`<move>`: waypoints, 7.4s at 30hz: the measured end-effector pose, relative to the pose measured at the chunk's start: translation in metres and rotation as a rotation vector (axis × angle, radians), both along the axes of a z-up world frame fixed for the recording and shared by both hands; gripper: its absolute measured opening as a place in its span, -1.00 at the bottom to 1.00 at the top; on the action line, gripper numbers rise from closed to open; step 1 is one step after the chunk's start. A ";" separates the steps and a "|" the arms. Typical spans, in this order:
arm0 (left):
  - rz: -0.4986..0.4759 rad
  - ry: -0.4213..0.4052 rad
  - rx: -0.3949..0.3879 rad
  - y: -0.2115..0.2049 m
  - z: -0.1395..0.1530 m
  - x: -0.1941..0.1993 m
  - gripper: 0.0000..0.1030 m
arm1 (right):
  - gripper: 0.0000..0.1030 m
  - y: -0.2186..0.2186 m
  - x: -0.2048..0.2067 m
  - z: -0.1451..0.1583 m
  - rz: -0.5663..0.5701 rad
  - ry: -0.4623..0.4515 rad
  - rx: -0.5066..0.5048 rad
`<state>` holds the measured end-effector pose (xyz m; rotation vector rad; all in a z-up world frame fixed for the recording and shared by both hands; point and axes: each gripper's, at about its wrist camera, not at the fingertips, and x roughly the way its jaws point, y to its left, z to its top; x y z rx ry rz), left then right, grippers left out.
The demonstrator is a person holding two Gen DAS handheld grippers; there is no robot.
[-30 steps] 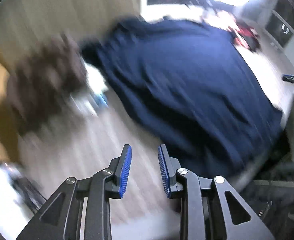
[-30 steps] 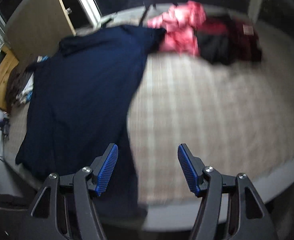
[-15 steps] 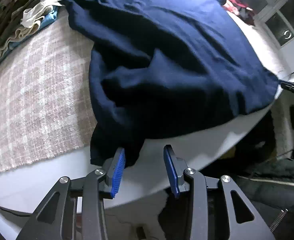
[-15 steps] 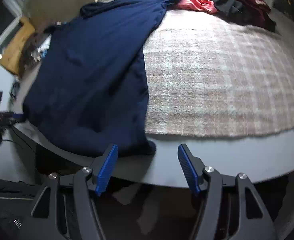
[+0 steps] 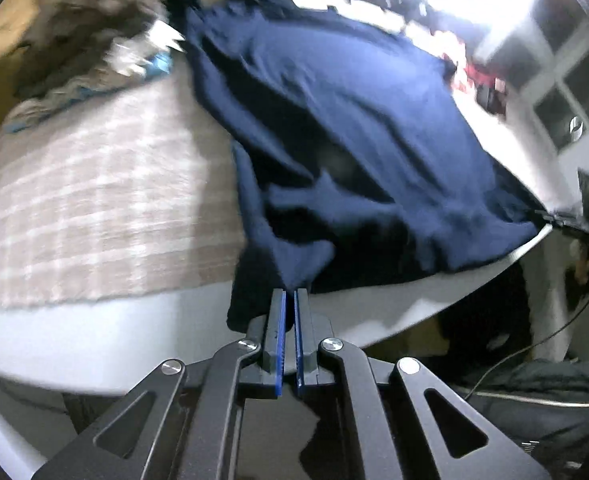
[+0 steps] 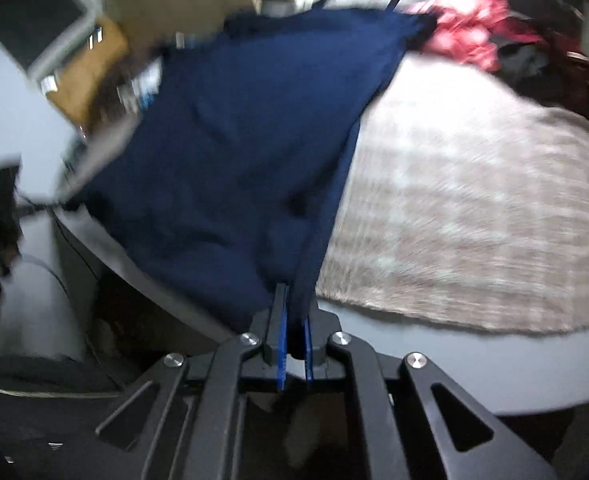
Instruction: Fold clothes
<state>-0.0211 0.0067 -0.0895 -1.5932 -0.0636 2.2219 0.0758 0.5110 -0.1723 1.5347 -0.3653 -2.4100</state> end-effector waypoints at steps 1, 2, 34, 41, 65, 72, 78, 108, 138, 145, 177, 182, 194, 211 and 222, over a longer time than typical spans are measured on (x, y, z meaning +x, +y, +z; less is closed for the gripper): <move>0.019 0.010 0.024 -0.007 0.008 0.007 -0.94 | -0.88 0.009 0.008 0.015 -0.025 0.026 -0.034; 0.036 0.021 0.046 -0.013 0.014 0.014 -0.94 | -0.88 0.018 0.015 0.029 -0.050 0.053 -0.068; 0.082 -0.183 -0.008 -0.046 -0.100 0.033 -0.94 | -0.88 0.022 0.030 -0.070 -0.193 -0.275 -0.056; 0.060 -0.188 -0.030 -0.043 -0.097 0.034 -0.91 | -0.70 0.024 0.055 -0.040 -0.200 -0.208 -0.053; -0.055 -0.178 -0.060 0.014 -0.086 0.001 -0.94 | -0.27 0.001 0.047 -0.055 -0.011 -0.209 0.127; -0.072 -0.175 -0.079 0.016 -0.089 0.000 -0.94 | -0.97 0.007 0.049 -0.050 -0.058 -0.210 0.124; -0.085 -0.174 -0.068 0.019 -0.087 0.008 -0.94 | -0.19 0.013 0.051 -0.045 -0.097 -0.211 0.121; 0.013 -0.097 -0.029 0.024 -0.106 -0.017 -0.91 | -0.32 -0.083 -0.065 -0.057 0.070 -0.094 0.257; -0.476 0.296 -0.442 0.063 -0.017 -0.345 -0.39 | 0.26 -0.259 -0.455 0.059 0.210 0.084 0.177; -0.491 0.227 -0.487 0.065 -0.039 -0.366 -0.42 | 0.26 -0.284 -0.503 -0.005 0.286 0.002 0.166; -0.331 0.068 -0.234 0.054 0.044 -0.415 -0.99 | -0.85 -0.412 -0.524 0.034 0.994 0.286 0.058; -0.383 0.068 -0.232 0.068 0.041 -0.413 -0.99 | -0.16 -0.408 -0.515 0.044 1.005 0.315 0.134; -0.346 0.082 -0.226 0.048 0.047 -0.412 -0.94 | -0.98 -0.392 -0.520 0.049 1.007 0.314 0.116; -0.269 0.034 -0.202 0.005 0.017 -0.374 -0.36 | 0.05 -0.421 -0.521 0.035 1.086 0.309 0.139; -0.234 0.059 -0.178 -0.007 0.028 -0.357 -0.36 | -0.90 -0.448 -0.524 0.022 1.157 0.234 0.142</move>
